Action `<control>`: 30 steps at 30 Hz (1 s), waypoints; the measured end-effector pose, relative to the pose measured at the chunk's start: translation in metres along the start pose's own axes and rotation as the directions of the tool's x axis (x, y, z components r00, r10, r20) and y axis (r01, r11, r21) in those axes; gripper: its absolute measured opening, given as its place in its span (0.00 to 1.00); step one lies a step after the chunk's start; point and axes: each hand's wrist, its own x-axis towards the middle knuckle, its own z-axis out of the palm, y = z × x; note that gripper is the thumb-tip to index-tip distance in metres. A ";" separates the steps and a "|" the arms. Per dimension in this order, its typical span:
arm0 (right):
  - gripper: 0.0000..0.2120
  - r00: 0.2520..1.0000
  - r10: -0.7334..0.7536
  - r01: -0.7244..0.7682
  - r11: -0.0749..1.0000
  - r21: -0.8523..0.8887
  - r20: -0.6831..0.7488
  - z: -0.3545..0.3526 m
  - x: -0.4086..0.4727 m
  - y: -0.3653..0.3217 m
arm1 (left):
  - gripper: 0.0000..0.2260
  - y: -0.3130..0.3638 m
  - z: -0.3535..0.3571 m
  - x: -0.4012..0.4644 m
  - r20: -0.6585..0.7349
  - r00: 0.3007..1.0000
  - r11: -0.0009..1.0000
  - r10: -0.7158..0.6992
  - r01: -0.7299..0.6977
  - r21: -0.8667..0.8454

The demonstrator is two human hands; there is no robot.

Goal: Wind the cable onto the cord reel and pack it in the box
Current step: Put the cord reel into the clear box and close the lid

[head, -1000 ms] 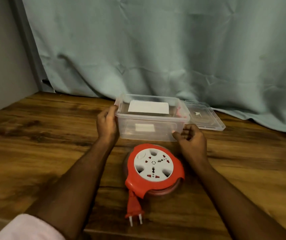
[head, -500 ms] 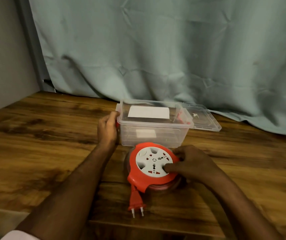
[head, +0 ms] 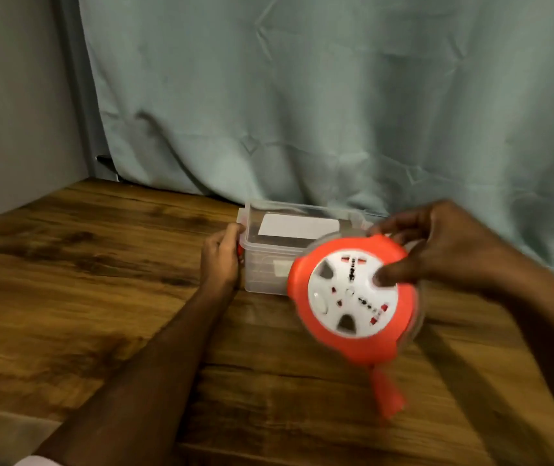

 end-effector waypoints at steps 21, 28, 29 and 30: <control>0.33 0.882 -0.267 0.394 0.870 -0.297 0.389 0.043 0.176 -0.014 | 0.27 -0.001 0.000 0.000 -0.035 0.999 0.995 0.015 -0.011 0.097; 0.19 0.936 -0.339 0.345 0.937 -0.051 0.099 0.054 0.162 0.023 | 0.20 0.000 0.001 0.001 -0.035 0.999 0.994 -0.015 0.019 0.111; 0.15 0.940 -0.337 0.337 0.941 -0.020 -0.051 0.052 0.160 0.030 | 0.18 -0.001 0.001 0.002 -0.039 0.999 0.993 -0.020 0.025 0.116; 0.13 0.929 -0.310 0.319 0.948 0.013 -0.203 0.048 0.157 0.040 | 0.17 -0.003 0.001 0.003 -0.043 0.999 0.992 -0.025 0.030 0.121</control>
